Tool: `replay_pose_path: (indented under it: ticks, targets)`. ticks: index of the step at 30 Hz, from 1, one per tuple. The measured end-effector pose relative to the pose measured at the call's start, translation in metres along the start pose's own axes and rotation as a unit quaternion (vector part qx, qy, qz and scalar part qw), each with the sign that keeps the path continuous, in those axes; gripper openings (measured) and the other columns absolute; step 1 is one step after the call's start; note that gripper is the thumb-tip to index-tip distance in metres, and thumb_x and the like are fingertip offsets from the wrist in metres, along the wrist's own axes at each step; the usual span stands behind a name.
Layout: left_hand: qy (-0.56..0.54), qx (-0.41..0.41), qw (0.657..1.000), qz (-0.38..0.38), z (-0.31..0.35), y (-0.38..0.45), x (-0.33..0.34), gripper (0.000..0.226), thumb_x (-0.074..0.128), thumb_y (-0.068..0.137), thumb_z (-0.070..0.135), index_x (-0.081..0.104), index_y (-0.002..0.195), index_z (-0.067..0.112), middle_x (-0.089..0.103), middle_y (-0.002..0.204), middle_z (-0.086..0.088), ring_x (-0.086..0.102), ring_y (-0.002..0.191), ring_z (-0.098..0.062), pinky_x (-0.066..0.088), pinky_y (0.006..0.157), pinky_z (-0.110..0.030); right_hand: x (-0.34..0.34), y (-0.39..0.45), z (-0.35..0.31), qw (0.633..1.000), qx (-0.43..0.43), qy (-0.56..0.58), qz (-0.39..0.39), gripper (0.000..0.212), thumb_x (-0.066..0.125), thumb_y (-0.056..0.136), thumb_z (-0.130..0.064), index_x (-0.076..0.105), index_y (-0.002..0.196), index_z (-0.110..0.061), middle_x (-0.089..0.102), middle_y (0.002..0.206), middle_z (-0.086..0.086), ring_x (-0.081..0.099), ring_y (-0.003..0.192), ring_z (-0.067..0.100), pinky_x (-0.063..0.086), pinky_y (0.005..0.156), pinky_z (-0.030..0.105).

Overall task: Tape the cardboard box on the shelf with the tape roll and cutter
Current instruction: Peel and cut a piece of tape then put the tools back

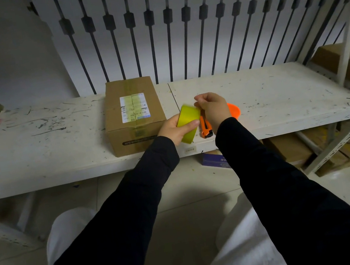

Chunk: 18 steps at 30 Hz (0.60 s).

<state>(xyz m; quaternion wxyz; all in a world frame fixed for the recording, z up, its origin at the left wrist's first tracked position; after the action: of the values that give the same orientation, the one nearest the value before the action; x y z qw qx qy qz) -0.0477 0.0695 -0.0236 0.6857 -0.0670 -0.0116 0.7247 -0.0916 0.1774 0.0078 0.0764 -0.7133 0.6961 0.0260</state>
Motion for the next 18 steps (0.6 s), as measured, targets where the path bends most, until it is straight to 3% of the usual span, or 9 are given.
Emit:
replay_pose_path:
  ticks: [2, 5, 9, 10, 12, 14, 16, 18]
  targets:
    - [0.000, 0.003, 1.000, 0.004, 0.000, 0.001, 0.001, 0.037, 0.061, 0.088, 0.014, 0.055, 0.121, -0.001, 0.056, 0.078, 0.006, 0.052, 0.072, -0.007, 0.043, 0.066, -0.019, 0.000, -0.001, 0.004, 0.999, 0.029, 0.010, -0.008, 0.020, 0.051, 0.093, -0.026, 0.059, 0.100, -0.009, 0.056, 0.087, 0.005, 0.053, 0.080, 0.019, 0.045, 0.080, 0.039]
    - [-0.011, 0.001, 1.000, -0.010, 0.000, 0.001, 0.005, 0.035, 0.062, 0.087, 0.011, 0.056, 0.120, 0.002, 0.058, 0.080, 0.005, 0.054, 0.075, -0.010, 0.046, 0.072, -0.023, 0.000, -0.007, 0.009, 0.992, 0.114, 0.002, -0.051, 0.049, 0.061, 0.083, -0.040, 0.055, 0.116, -0.005, 0.059, 0.088, 0.011, 0.056, 0.079, 0.024, 0.048, 0.075, 0.038]
    - [-0.038, -0.016, 0.999, -0.022, -0.001, 0.003, 0.013, 0.038, 0.063, 0.087, 0.013, 0.053, 0.123, 0.006, 0.058, 0.104, -0.009, 0.054, 0.099, -0.024, 0.046, 0.095, -0.043, -0.008, -0.004, 0.003, 0.995, 0.087, 0.051, -0.024, 0.034, 0.058, 0.090, -0.017, 0.056, 0.119, 0.000, 0.060, 0.090, 0.009, 0.059, 0.078, 0.020, 0.052, 0.076, 0.033]
    - [-0.055, -0.017, 0.998, -0.018, -0.002, 0.003, 0.015, 0.035, 0.062, 0.087, 0.012, 0.054, 0.121, 0.006, 0.058, 0.106, -0.009, 0.054, 0.100, -0.024, 0.048, 0.092, -0.042, -0.010, -0.004, 0.002, 0.995, 0.083, 0.057, -0.020, 0.030, 0.055, 0.092, -0.014, 0.057, 0.119, -0.002, 0.060, 0.098, 0.010, 0.058, 0.087, 0.022, 0.051, 0.079, 0.033]
    - [-0.077, -0.021, 0.997, 0.007, 0.000, 0.006, 0.015, 0.009, 0.060, 0.089, 0.012, 0.058, 0.097, 0.011, 0.059, 0.096, -0.005, 0.055, 0.093, -0.020, 0.049, 0.080, -0.034, -0.013, -0.004, 0.002, 0.997, 0.064, 0.050, -0.019, 0.029, 0.051, 0.093, -0.011, 0.055, 0.122, -0.009, 0.058, 0.107, 0.010, 0.055, 0.099, 0.025, 0.047, 0.083, 0.034]
    - [-0.115, -0.037, 0.992, 0.022, 0.001, 0.011, 0.017, 0.016, 0.057, 0.091, 0.009, 0.052, 0.077, 0.017, 0.057, 0.085, 0.001, 0.053, 0.093, -0.019, 0.047, 0.083, -0.038, -0.015, -0.007, 0.001, 0.997, 0.029, 0.052, -0.041, 0.036, 0.049, 0.093, -0.005, 0.050, 0.128, -0.011, 0.058, 0.099, 0.005, 0.056, 0.100, 0.024, 0.047, 0.085, 0.034]
    - [-0.163, -0.040, 0.985, 0.027, 0.004, 0.015, 0.021, 0.017, 0.053, 0.093, 0.008, 0.051, 0.079, 0.018, 0.058, 0.085, 0.002, 0.054, 0.096, -0.021, 0.047, 0.085, -0.039, -0.019, -0.010, 0.000, 0.996, 0.000, 0.063, -0.069, 0.041, 0.048, 0.092, 0.000, 0.045, 0.132, -0.009, 0.059, 0.095, 0.001, 0.057, 0.100, 0.021, 0.046, 0.093, 0.035]
    - [-0.200, -0.031, 0.979, 0.033, 0.006, 0.019, 0.026, 0.007, 0.051, 0.094, 0.010, 0.054, 0.090, 0.015, 0.060, 0.089, 0.000, 0.058, 0.089, -0.020, 0.049, 0.075, -0.033, -0.026, -0.009, 0.001, 0.996, -0.014, 0.061, -0.071, 0.044, 0.051, 0.091, 0.000, 0.043, 0.134, -0.007, 0.058, 0.105, 0.002, 0.055, 0.103, 0.020, 0.045, 0.097, 0.035]
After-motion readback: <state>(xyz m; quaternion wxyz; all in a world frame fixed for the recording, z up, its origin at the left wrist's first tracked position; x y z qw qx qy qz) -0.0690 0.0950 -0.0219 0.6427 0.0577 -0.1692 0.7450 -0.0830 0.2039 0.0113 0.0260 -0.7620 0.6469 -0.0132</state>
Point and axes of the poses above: each hand's wrist, its own y-axis towards the middle knuckle, its own x-axis out of the palm, z = x × y, the point moved 3 cm from there along y, towards the middle knuckle
